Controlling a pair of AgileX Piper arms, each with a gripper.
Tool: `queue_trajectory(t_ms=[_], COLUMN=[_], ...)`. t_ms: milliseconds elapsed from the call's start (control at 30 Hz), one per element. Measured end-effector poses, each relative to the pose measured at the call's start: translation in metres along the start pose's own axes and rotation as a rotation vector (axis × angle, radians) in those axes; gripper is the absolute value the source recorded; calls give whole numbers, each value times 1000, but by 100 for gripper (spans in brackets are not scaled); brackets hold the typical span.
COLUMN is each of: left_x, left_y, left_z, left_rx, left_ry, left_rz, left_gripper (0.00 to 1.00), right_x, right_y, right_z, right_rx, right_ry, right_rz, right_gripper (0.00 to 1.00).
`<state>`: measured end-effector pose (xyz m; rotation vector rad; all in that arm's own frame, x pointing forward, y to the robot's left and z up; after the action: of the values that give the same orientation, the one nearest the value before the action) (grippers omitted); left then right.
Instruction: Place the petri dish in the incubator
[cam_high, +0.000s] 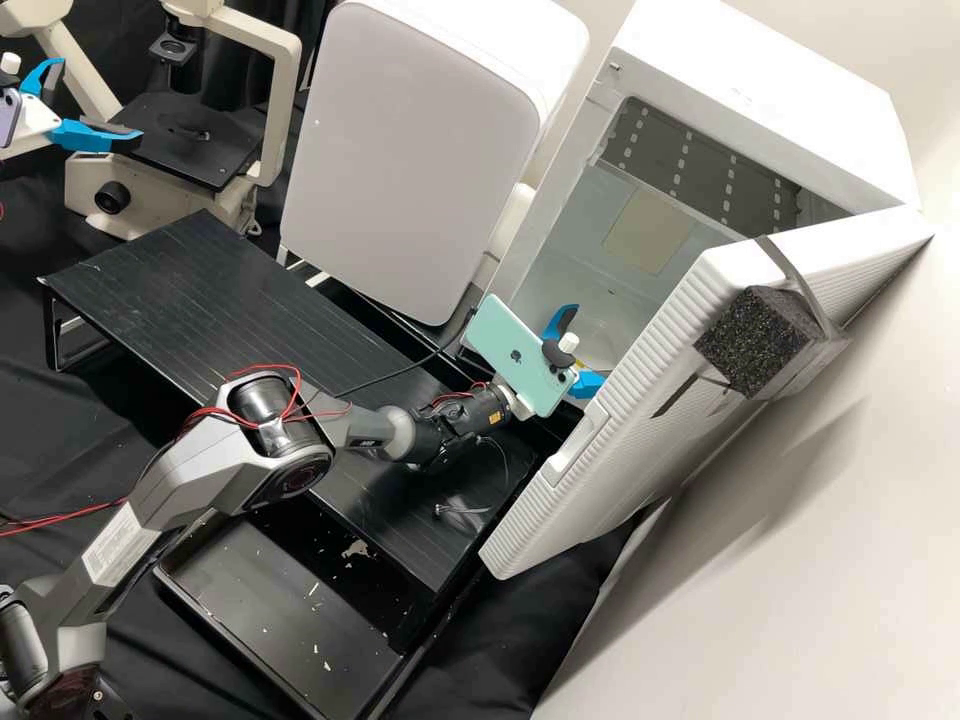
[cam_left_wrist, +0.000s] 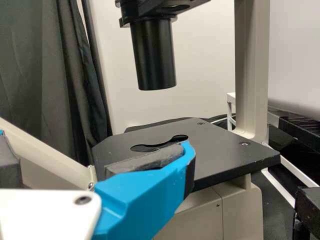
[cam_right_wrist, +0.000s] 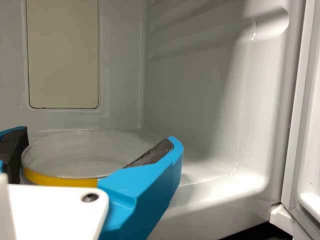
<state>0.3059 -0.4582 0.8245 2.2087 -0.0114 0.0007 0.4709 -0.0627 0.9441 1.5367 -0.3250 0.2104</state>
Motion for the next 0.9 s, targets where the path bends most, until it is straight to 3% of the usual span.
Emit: queue_trajectory(t_ms=[567,900], left_x=[0,0], left_y=[0,0], left_z=[0,0], left_rx=[0,0], left_ry=[0,0], left_rz=[0,0], left_gripper=[100,100], right_x=[-14,-70], right_y=[4,39], right_z=[6,12], right_rx=[-14,38], right_ry=[-17,-14], right_rz=[-23,-18], right_gripper=[100,100])
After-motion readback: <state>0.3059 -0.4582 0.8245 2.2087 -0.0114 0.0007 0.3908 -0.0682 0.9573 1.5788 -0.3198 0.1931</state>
